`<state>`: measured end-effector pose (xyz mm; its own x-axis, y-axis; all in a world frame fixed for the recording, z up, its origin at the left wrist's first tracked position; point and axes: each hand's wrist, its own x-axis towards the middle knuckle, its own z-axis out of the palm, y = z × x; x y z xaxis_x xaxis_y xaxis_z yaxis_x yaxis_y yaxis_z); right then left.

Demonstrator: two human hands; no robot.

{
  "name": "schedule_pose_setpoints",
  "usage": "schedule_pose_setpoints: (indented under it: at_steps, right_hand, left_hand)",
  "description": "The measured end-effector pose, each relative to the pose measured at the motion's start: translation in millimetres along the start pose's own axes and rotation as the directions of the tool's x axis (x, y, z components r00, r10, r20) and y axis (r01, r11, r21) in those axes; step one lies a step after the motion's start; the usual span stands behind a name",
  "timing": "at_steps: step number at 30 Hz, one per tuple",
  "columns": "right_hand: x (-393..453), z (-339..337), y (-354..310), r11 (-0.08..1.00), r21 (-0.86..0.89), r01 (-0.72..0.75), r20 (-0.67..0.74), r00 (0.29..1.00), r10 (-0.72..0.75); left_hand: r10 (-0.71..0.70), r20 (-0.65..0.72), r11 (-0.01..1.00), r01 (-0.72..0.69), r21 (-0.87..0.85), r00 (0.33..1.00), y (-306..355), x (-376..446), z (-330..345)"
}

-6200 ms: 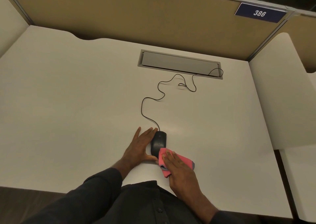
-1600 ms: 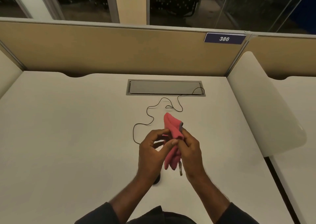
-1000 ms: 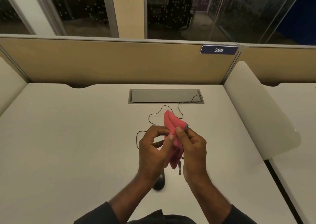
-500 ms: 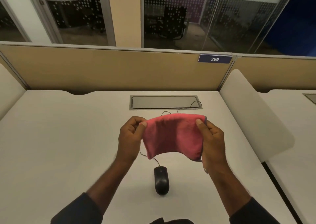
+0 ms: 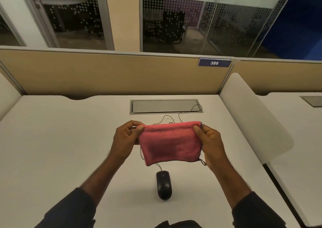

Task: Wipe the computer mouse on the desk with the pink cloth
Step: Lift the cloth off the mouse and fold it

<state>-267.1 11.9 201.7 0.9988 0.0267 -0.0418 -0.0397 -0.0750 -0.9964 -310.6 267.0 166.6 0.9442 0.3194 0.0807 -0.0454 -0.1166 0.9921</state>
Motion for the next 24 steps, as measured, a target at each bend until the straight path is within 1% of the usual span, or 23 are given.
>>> schedule_pose_setpoints:
  at_steps: [3, 4, 6, 8, 10, 12, 14, 15, 16, 18, 19, 21, 22, 23, 24]
  right_hand:
    - [4.9, -7.0, -6.4, 0.985, -0.112, 0.131, 0.132, 0.985, -0.116]
    - [6.5, -10.1, -10.7, 0.972, -0.139, 0.19, 0.197, 0.967, -0.161]
    - [10.7, -13.8, -20.9, 0.924, -0.209, 0.319, 0.34, 0.91, -0.237]
    - [15.1, -13.2, -29.6, 0.861, -0.284, 0.422, 0.47, 0.844, -0.258]
    - [18.7, -8.9, -35.0, 0.773, -0.364, 0.52, 0.574, 0.778, -0.254]
    - [21.4, -2.2, -37.8, 0.689, -0.422, 0.589, 0.632, 0.736, -0.243]
    - [23.3, 5.2, -37.8, 0.605, -0.434, 0.668, 0.665, 0.691, -0.285]
    - [24.1, 10.1, -36.9, 0.56, -0.428, 0.709, 0.683, 0.66, -0.314]
    - [24.3, 15.0, -35.9, 0.524, -0.426, 0.738, 0.695, 0.637, -0.333]
    - [24.1, 24.4, -34.0, 0.488, -0.432, 0.759, 0.691, 0.626, -0.361]
    - [24.5, 26.6, -32.7, 0.481, -0.439, 0.759, 0.681, 0.63, -0.373]
    - [26.3, 25.0, -28.7, 0.487, -0.462, 0.741, 0.651, 0.657, -0.381]
    - [27.2, 20.5, -26.1, 0.507, -0.464, 0.727, 0.62, 0.675, -0.4]
    - [27.4, 14.1, -22.3, 0.547, -0.456, 0.702, 0.567, 0.703, -0.429]
    - [26.5, 6.2, -16.5, 0.613, -0.437, 0.658, 0.478, 0.747, -0.461]
  left_hand:
    - [-0.008, 0.094, 1.0, 0.009, -0.008, 0.996, -8.1, -8.1, -6.7]
    - [0.006, 0.13, 1.0, -0.005, -0.013, 0.991, -9.1, -11.4, -8.1]
    - [0.049, 0.207, 0.999, -0.048, -0.009, 0.977, -6.6, -15.5, -7.9]
    - [0.071, 0.302, 0.995, -0.089, 0.046, 0.951, 2.0, -15.1, -1.9]
    - [0.054, 0.406, 0.983, -0.12, 0.137, 0.912, 12.9, -11.9, 10.3]
    - [0.001, 0.503, 0.968, -0.126, 0.215, 0.864, 22.4, -8.0, 25.6]
    - [-0.044, 0.551, 0.954, -0.128, 0.27, 0.833, 26.8, -5.6, 42.9]
    - [-0.041, 0.54, 0.945, -0.142, 0.294, 0.84, 27.1, -5.4, 51.4]
    - [-0.028, 0.502, 0.933, -0.158, 0.323, 0.865, 26.7, -5.5, 59.1]
    - [0.004, 0.39, 0.925, -0.152, 0.349, 0.921, 25.4, -5.3, 68.8]
    - [0.01, 0.349, 0.936, -0.131, 0.325, 0.937, 23.9, -4.4, 71.3]
    - [-0.017, 0.295, 0.957, -0.069, 0.282, 0.955, 20.2, -1.0, 71.6]
    - [-0.038, 0.271, 0.963, -0.038, 0.267, 0.962, 20.1, 0.9, 70.1]
    - [-0.068, 0.248, 0.971, 0.007, 0.238, 0.966, 19.3, 3.2, 68.5]
    - [-0.105, 0.223, 0.979, 0.061, 0.194, 0.969, 18.6, 5.6, 67.0]
